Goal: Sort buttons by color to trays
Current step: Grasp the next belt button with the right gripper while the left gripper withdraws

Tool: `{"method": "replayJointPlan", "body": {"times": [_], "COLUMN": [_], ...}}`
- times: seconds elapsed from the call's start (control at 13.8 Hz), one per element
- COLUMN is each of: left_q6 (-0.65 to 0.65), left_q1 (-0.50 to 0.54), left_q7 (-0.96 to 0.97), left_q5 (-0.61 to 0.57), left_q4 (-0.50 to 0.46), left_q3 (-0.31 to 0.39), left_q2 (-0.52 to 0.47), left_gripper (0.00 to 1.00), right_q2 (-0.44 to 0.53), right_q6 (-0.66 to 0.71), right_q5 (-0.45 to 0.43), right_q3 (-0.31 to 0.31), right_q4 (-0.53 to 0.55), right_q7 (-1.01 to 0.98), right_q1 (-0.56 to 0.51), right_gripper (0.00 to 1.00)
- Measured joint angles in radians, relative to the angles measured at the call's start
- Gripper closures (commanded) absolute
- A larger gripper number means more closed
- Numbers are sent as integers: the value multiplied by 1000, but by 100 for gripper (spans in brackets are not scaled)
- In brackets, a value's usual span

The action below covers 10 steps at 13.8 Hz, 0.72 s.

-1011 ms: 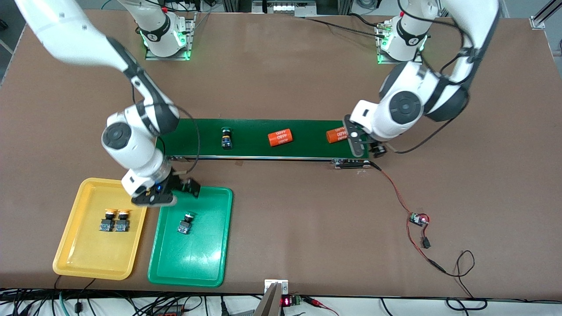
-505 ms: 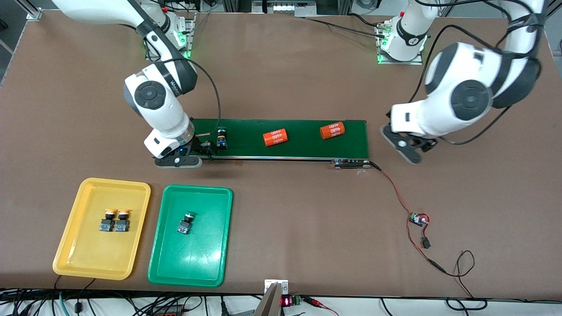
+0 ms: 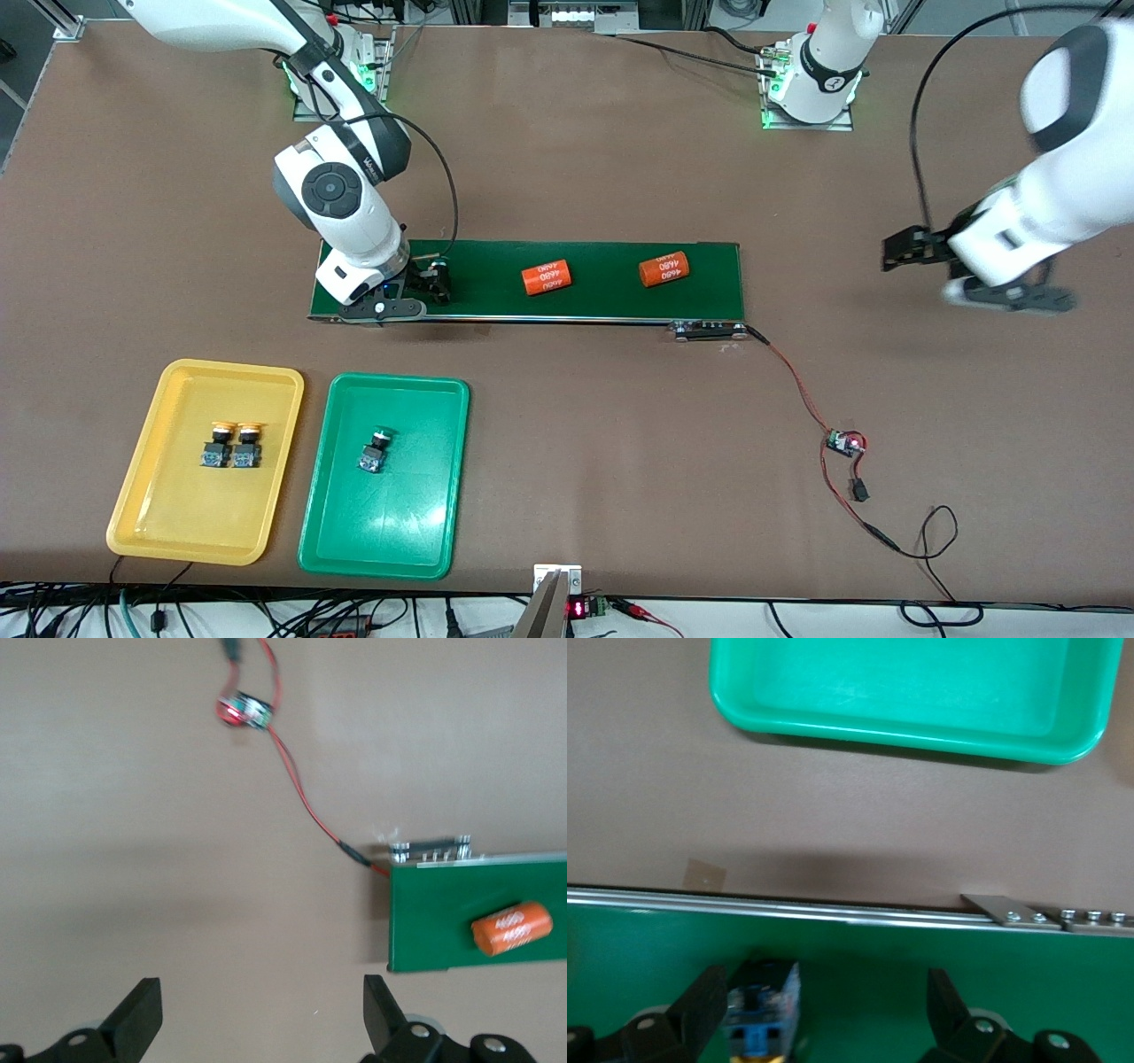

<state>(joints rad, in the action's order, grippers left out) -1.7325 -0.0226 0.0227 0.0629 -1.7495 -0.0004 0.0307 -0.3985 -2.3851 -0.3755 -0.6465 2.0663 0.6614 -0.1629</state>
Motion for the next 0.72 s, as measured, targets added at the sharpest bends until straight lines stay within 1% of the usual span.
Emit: {"method": "replayJointPlan", "body": {"times": [0.14, 0.29, 0.36, 0.43, 0.51, 0.58, 0.65, 0.72], "left_q6": [72, 147, 174, 189, 193, 193, 193, 193], "left_q1": [-1, -18, -34, -45, -49, -49, -49, -50], "left_q7": [10, 11, 14, 19, 25, 30, 31, 31], "left_q5": [-13, -49, -66, -72, -75, -76, -77, -77], "left_q4": [28, 69, 87, 98, 102, 106, 112, 124], "left_q3": [19, 18, 15, 11, 9, 9, 8, 6], "left_q2": [-61, -80, -78, -75, -70, -62, -51, -39], "left_gripper": [0, 0, 0, 0, 0, 0, 0, 0], "right_q2": [0, -2, -3, -5, -9, -16, -22, -28], "right_q6": [0, 0, 0, -3, -13, -27, -38, -43], "right_q5": [0, 0, 0, 0, 0, 0, 0, 0], "right_q3": [-4, -8, -9, -9, -9, -9, -9, -9], "right_q4": [0, 6, 13, 23, 35, 46, 55, 59], "right_q7": [1, 1, 1, 1, 1, 1, 1, 1], "right_q1": [0, 0, 0, 0, 0, 0, 0, 0], "right_gripper": [0, 0, 3, 9, 17, 32, 50, 64]}}
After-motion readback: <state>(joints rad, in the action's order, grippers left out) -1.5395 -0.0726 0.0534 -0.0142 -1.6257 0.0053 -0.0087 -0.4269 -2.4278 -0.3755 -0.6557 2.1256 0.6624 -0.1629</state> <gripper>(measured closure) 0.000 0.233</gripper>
